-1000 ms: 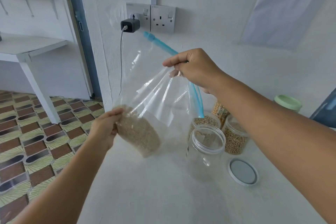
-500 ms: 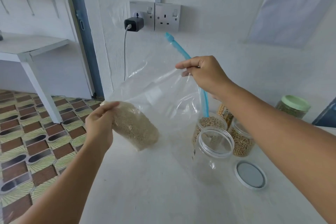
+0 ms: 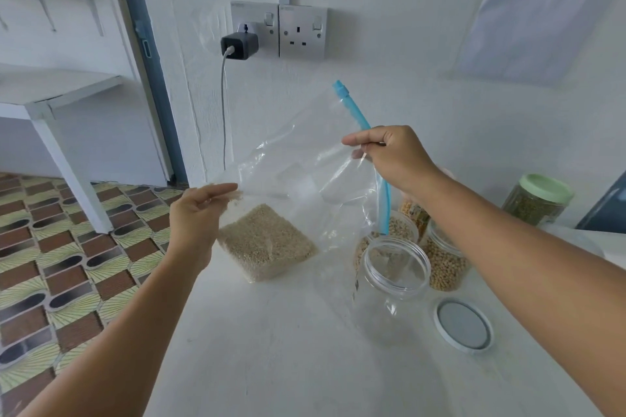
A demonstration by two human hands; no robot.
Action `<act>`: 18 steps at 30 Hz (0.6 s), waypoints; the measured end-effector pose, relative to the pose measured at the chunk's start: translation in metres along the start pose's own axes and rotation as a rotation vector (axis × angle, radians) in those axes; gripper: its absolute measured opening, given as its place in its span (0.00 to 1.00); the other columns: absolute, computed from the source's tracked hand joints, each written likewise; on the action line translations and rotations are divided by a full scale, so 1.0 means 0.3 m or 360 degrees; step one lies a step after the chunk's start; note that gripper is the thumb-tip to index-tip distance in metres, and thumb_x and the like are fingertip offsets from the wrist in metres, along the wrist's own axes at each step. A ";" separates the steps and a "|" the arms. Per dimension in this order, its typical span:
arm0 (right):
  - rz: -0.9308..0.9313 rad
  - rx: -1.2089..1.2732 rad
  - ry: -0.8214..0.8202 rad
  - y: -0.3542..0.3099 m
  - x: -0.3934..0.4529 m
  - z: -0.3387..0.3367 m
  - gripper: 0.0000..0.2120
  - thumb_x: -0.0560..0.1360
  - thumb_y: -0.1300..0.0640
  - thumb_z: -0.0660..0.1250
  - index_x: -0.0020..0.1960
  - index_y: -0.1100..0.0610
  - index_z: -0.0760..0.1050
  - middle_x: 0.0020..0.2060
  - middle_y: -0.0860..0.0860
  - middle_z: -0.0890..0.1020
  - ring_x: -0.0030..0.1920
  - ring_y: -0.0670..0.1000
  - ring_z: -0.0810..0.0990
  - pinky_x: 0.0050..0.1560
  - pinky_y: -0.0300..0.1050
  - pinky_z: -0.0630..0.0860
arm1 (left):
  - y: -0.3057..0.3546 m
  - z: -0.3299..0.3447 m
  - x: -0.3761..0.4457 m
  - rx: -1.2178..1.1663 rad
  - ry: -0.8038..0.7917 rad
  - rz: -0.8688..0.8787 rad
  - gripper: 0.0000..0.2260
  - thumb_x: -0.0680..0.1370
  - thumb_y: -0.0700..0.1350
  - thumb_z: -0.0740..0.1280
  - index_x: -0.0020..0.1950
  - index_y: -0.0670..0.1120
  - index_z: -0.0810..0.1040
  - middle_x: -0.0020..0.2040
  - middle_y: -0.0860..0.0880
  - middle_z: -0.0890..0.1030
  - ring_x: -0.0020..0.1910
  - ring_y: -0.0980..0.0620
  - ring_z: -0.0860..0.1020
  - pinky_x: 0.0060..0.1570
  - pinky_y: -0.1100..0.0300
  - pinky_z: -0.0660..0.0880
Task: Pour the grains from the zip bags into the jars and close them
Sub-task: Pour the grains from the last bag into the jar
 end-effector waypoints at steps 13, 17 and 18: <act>0.0013 -0.0009 -0.0058 0.035 -0.020 -0.012 0.21 0.82 0.67 0.62 0.49 0.44 0.87 0.45 0.45 0.88 0.51 0.44 0.86 0.67 0.50 0.79 | -0.023 -0.019 -0.023 -0.0286 -0.0175 -0.0482 0.12 0.82 0.35 0.67 0.58 0.49 0.87 0.48 0.54 0.86 0.54 0.49 0.78 0.54 0.56 0.72; 0.0023 -0.0021 -0.0040 0.054 -0.024 -0.022 0.20 0.82 0.67 0.63 0.50 0.45 0.87 0.47 0.46 0.88 0.51 0.45 0.86 0.68 0.50 0.78 | -0.015 -0.025 -0.016 -0.0318 -0.0031 -0.0293 0.11 0.79 0.38 0.72 0.54 0.53 0.88 0.53 0.56 0.87 0.58 0.52 0.79 0.67 0.54 0.68; 0.0031 -0.0022 -0.0026 0.059 -0.026 -0.025 0.19 0.82 0.66 0.63 0.51 0.46 0.87 0.48 0.46 0.88 0.51 0.45 0.87 0.68 0.50 0.78 | -0.011 -0.034 -0.013 -0.0343 0.0011 -0.0259 0.10 0.79 0.38 0.73 0.52 0.53 0.88 0.54 0.55 0.87 0.62 0.51 0.80 0.72 0.52 0.67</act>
Point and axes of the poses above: each hand's wrist, its own x-axis towards the middle knuckle, its own z-axis out of the palm, y = z × x, the point moved 1 cm from there along x, towards the middle knuckle
